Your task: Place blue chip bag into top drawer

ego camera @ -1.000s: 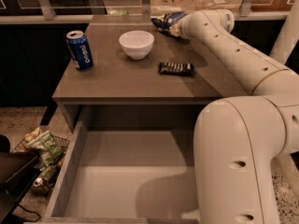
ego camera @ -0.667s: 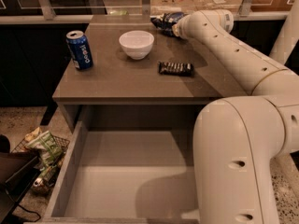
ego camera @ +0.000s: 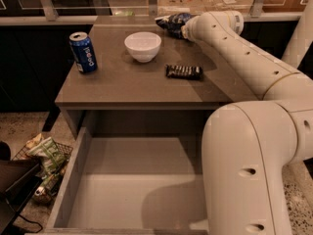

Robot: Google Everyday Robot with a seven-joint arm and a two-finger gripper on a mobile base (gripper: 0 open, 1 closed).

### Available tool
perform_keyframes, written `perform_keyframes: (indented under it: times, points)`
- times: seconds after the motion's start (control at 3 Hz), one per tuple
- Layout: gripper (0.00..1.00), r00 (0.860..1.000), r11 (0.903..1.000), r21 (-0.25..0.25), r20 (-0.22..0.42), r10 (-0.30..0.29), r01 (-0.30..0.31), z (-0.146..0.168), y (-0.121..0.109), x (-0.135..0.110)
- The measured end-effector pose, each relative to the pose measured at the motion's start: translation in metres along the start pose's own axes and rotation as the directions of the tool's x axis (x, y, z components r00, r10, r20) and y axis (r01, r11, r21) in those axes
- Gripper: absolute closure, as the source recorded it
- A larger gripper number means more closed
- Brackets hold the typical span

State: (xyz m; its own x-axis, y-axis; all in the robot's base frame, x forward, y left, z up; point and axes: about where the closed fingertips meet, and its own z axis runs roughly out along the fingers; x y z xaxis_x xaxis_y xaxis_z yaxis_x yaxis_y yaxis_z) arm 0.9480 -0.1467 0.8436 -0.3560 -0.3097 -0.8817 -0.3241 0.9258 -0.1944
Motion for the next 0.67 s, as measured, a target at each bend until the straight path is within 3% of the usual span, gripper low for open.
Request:
perform_keyframes:
  times: [0.33,0.67]
  points:
    - [1.00,1.000,0.9997,-0.025,0.004,-0.003,0.003,-0.003,0.005,-0.003]
    - [1.00,0.999,0.9986,-0.015,0.006,-0.050,0.050,-0.023,0.002,-0.021]
